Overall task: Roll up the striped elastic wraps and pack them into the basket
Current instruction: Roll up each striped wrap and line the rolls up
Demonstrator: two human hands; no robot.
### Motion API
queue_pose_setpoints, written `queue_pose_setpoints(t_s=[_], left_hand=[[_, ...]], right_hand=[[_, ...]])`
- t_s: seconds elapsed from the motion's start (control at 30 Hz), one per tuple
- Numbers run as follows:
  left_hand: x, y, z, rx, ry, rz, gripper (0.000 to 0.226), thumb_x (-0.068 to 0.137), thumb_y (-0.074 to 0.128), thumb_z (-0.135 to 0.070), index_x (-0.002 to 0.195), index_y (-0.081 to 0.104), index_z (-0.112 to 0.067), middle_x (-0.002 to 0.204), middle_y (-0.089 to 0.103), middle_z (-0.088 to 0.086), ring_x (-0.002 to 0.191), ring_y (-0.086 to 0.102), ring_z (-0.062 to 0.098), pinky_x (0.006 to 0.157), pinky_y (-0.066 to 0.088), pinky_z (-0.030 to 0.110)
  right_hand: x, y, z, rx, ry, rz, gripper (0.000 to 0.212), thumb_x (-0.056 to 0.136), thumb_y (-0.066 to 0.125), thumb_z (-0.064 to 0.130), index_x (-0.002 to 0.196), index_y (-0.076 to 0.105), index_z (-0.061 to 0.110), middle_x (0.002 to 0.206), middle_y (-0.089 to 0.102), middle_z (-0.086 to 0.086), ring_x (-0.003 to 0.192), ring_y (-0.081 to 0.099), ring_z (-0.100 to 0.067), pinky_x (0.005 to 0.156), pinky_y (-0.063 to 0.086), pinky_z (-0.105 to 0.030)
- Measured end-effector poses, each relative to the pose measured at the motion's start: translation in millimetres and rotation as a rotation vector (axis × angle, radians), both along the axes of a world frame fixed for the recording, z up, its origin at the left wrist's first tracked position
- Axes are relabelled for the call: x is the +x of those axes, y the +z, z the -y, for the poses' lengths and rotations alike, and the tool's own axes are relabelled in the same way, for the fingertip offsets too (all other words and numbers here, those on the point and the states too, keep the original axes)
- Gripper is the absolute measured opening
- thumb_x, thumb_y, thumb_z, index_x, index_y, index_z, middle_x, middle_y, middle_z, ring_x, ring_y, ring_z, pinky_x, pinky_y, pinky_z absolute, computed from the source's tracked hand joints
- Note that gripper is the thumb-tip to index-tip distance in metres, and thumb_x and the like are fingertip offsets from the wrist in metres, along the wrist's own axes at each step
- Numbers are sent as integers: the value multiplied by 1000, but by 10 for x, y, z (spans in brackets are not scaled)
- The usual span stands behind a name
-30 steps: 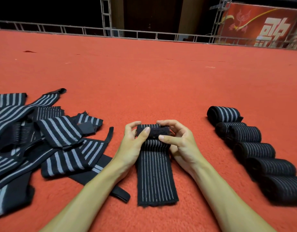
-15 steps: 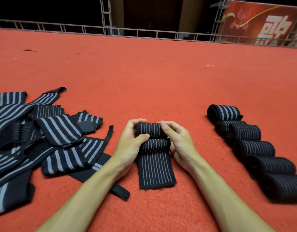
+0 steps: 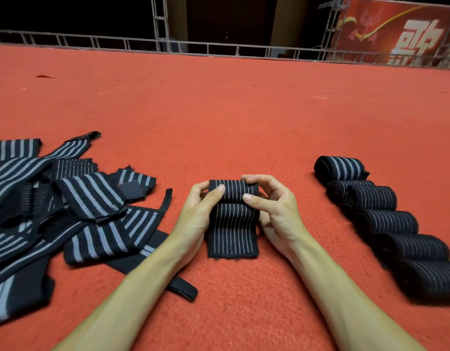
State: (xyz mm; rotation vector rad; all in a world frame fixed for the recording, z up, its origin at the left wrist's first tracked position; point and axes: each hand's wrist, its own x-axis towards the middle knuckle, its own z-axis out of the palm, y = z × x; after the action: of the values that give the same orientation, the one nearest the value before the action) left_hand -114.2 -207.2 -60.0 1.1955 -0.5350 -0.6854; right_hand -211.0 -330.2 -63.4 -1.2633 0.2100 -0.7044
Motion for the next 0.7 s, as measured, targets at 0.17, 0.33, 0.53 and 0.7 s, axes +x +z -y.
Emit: queue_pose_setpoints(t_s=[0.17, 0.33, 0.53, 0.7], left_hand=[[-1, 37, -25, -4, 22, -7, 40, 82, 65, -23, 120, 56, -14, 112, 64, 11, 97, 65, 22, 76, 54, 31], [14, 51, -55, -53, 24, -31, 35, 86, 62, -5, 120, 56, -12, 116, 62, 14, 100, 61, 23, 69, 54, 26], [5, 79, -69, -100, 43, 52, 41, 82, 57, 12, 112, 61, -14, 107, 60, 4, 86, 64, 6, 64, 53, 23], [1, 87, -76, -96, 49, 87, 50, 77, 50, 20, 104, 64, -19, 106, 61, 5, 84, 60, 10, 74, 48, 32]], right_hand=[[-12, 14, 13, 30, 34, 39, 40, 64, 68, -6, 101, 65, 10, 102, 69, 1, 87, 62, -15, 69, 54, -30], [-10, 13, 20, 7, 13, -10, 50, 65, 68, 0, 114, 65, 13, 107, 65, -4, 90, 63, -15, 68, 53, -29], [95, -59, -20, -133, -121, -186, 38, 76, 68, 50, 103, 69, 23, 94, 66, 0, 76, 59, -12, 59, 45, -22], [84, -39, -36, -79, -117, -170, 30, 78, 73, 44, 94, 70, 18, 84, 65, -1, 70, 58, -14, 56, 46, -25]])
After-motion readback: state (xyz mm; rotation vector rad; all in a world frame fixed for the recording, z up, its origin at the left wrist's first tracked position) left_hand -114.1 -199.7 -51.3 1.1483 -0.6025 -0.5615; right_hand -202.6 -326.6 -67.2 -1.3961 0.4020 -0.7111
